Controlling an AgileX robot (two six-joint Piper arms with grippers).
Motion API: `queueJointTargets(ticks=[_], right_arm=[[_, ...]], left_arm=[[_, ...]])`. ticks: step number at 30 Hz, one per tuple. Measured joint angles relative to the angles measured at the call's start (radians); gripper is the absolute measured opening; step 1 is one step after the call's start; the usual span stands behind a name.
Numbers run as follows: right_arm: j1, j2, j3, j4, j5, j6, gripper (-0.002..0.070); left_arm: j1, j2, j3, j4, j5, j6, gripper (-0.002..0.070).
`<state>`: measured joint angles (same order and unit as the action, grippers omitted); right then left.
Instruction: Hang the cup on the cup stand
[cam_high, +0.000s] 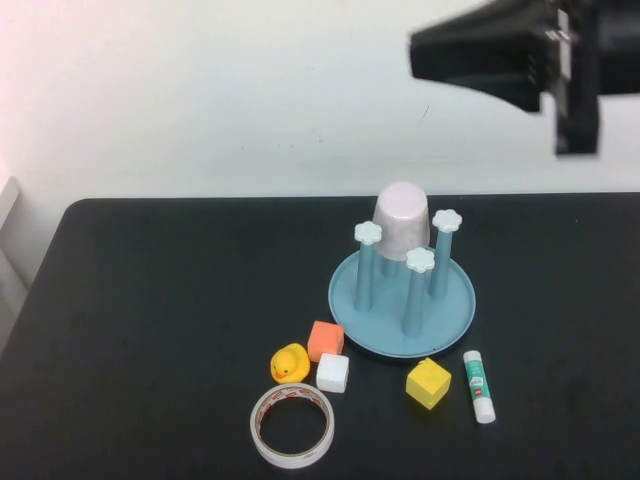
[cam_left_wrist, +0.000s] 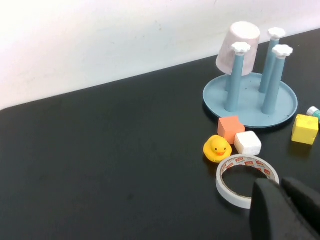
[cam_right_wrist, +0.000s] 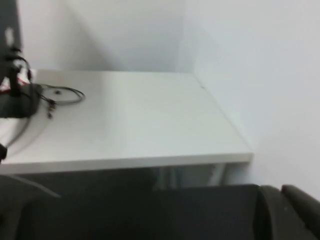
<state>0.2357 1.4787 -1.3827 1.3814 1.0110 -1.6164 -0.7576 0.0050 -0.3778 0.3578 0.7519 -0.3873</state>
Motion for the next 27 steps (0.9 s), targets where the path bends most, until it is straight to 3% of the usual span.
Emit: queueJointTargets(ticks=[15, 27], right_arm=[[0.000, -0.745, 0.685, -0.005, -0.371, -0.068, 0.0010], [0.000, -1.044, 0.883, -0.007, -0.302, -0.068, 0.0010]], left_arm=[[0.000, 0.000, 0.005, 0.002, 0.000, -0.006, 0.0000], [0.000, 0.000, 0.005, 0.002, 0.000, -0.008, 0.0000]])
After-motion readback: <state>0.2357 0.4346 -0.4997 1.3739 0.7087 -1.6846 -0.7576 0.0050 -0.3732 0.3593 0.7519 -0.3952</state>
